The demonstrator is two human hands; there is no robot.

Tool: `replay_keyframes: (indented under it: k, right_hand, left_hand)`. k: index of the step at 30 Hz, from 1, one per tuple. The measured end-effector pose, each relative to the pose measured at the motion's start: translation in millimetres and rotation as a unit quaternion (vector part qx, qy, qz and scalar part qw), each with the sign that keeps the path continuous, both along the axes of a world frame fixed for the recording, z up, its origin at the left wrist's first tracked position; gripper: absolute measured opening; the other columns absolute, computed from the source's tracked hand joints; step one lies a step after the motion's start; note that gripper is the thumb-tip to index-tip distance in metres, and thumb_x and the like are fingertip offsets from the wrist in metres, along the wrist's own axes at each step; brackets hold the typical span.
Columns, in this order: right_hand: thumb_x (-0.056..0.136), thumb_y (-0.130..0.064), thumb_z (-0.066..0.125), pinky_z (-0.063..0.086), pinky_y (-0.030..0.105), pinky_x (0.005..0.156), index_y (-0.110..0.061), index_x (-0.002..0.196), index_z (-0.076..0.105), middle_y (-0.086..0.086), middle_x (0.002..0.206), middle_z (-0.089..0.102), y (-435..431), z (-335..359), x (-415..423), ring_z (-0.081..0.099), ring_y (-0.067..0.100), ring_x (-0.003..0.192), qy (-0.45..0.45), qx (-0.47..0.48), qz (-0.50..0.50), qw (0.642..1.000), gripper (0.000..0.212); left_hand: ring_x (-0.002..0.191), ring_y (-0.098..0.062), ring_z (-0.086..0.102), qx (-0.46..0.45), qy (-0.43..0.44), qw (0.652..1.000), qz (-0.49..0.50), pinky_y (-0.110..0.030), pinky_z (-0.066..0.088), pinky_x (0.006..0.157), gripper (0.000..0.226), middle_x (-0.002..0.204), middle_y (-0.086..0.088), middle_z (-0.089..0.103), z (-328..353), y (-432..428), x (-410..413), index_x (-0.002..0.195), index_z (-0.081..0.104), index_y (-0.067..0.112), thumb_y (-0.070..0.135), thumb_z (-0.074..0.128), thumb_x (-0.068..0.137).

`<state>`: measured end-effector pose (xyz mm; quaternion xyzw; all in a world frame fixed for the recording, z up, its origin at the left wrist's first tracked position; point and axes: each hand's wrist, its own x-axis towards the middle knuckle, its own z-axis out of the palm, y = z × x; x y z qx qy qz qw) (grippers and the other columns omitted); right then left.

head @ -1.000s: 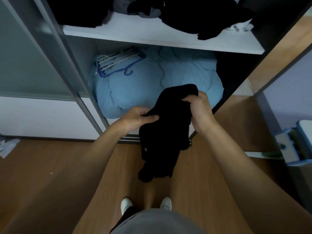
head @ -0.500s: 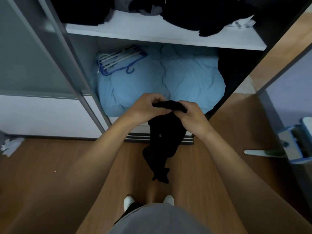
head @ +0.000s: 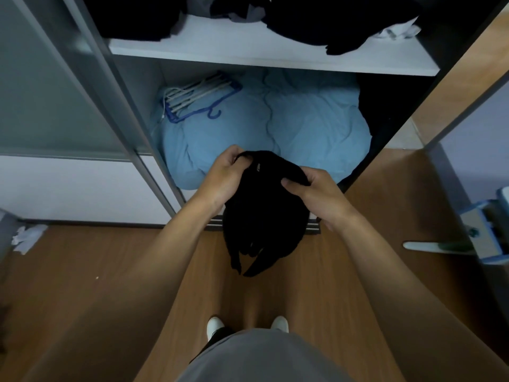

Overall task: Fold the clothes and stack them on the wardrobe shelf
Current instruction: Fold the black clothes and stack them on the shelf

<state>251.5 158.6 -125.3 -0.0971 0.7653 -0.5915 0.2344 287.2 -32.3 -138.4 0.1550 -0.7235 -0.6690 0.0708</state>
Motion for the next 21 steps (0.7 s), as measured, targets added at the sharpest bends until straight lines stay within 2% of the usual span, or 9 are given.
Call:
replay_keyframes:
  k: [3, 6, 8, 10, 12, 15, 17, 19, 21]
  right_hand:
    - [0.097, -0.003, 0.057, 0.048, 0.022, 0.068, -0.002, 0.091, 0.070, 0.003, 0.079, 0.067, -6, 2, 1, 0.061, 0.012, 0.073, 0.053, -0.015, -0.013, 0.998, 0.015]
    - [0.098, -0.004, 0.055, 0.052, 0.026, 0.075, -0.004, 0.099, 0.073, 0.008, 0.087, 0.073, -7, 6, 1, 0.066, 0.016, 0.080, 0.028, -0.061, -0.030, 0.997, 0.018]
    - [0.095, -0.004, 0.059, 0.054, 0.026, 0.073, -0.013, 0.092, 0.076, 0.004, 0.084, 0.075, -8, 7, 0, 0.068, 0.013, 0.078, 0.031, -0.056, -0.008, 0.998, 0.020]
    - [0.091, -0.003, 0.062, 0.050, 0.017, 0.063, -0.023, 0.081, 0.076, -0.009, 0.072, 0.073, -9, 8, 3, 0.066, 0.004, 0.068, 0.068, -0.007, 0.035, 0.997, 0.027]
    - [0.090, -0.001, 0.062, 0.049, 0.015, 0.060, -0.024, 0.081, 0.076, -0.013, 0.070, 0.073, -11, 8, 5, 0.066, 0.001, 0.066, 0.090, 0.006, 0.055, 0.994, 0.029]
    - [0.090, -0.002, 0.064, 0.051, 0.017, 0.062, -0.023, 0.083, 0.078, -0.010, 0.074, 0.075, -10, 13, 8, 0.067, 0.004, 0.068, 0.105, -0.013, 0.065, 0.992, 0.027]
    - [0.090, -0.005, 0.065, 0.050, 0.017, 0.060, -0.026, 0.082, 0.079, -0.005, 0.076, 0.076, -6, 20, 7, 0.067, 0.005, 0.067, 0.106, -0.028, 0.076, 0.991, 0.027]
    - [0.089, -0.007, 0.067, 0.050, 0.018, 0.059, -0.023, 0.083, 0.080, 0.000, 0.078, 0.076, -1, 24, 5, 0.066, 0.006, 0.065, 0.119, -0.019, 0.083, 0.989, 0.021]
    - [0.088, -0.010, 0.070, 0.052, 0.021, 0.065, -0.017, 0.089, 0.078, 0.002, 0.083, 0.075, 5, 24, 0, 0.068, 0.008, 0.072, 0.155, 0.050, 0.115, 0.980, 0.010]
  left_hand:
    - [0.061, -0.005, 0.056, -0.047, 0.002, 0.999, -0.009, -0.016, 0.043, 0.056, 0.011, 0.074, 0.001, 0.060, 2, -3, -1, 0.091, 0.059, 0.014, 0.019, 0.055, 0.100]
    - [0.051, -0.003, 0.047, -0.087, 0.008, 0.996, -0.032, -0.017, 0.036, 0.049, 0.014, 0.067, -0.002, 0.053, -8, -11, 6, 0.088, 0.055, 0.008, 0.016, 0.059, 0.099]
    - [0.049, -0.002, 0.043, -0.113, -0.011, 0.992, -0.057, -0.018, 0.032, 0.047, 0.018, 0.061, 0.003, 0.050, -22, -18, 13, 0.083, 0.055, 0.008, 0.016, 0.063, 0.096]
    - [0.050, -0.002, 0.047, -0.114, -0.054, 0.987, -0.096, -0.018, 0.033, 0.048, 0.023, 0.058, 0.007, 0.055, -39, -25, 24, 0.078, 0.060, 0.008, 0.022, 0.066, 0.095]
    - [0.057, -0.009, 0.054, -0.068, -0.108, 0.985, -0.113, -0.020, 0.035, 0.051, 0.034, 0.063, 0.001, 0.058, -56, -29, 37, 0.076, 0.063, 0.004, 0.033, 0.068, 0.093]
    - [0.077, -0.025, 0.070, 0.019, -0.185, 0.981, -0.057, -0.026, 0.047, 0.066, 0.043, 0.083, -0.011, 0.074, -84, -30, 55, 0.083, 0.073, 0.003, 0.046, 0.072, 0.085]
    - [0.083, -0.024, 0.073, 0.038, -0.221, 0.974, -0.004, -0.029, 0.052, 0.073, 0.049, 0.089, -0.011, 0.077, -98, -30, 63, 0.088, 0.076, 0.004, 0.052, 0.074, 0.080]
    - [0.081, -0.020, 0.075, 0.055, -0.232, 0.970, 0.046, -0.028, 0.056, 0.074, 0.045, 0.087, -0.006, 0.078, -106, -32, 65, 0.090, 0.077, 0.009, 0.053, 0.076, 0.079]
    - [0.078, -0.018, 0.075, 0.064, -0.198, 0.974, 0.093, -0.023, 0.058, 0.068, 0.027, 0.085, -0.003, 0.078, -106, -37, 60, 0.086, 0.079, 0.018, 0.045, 0.077, 0.083]
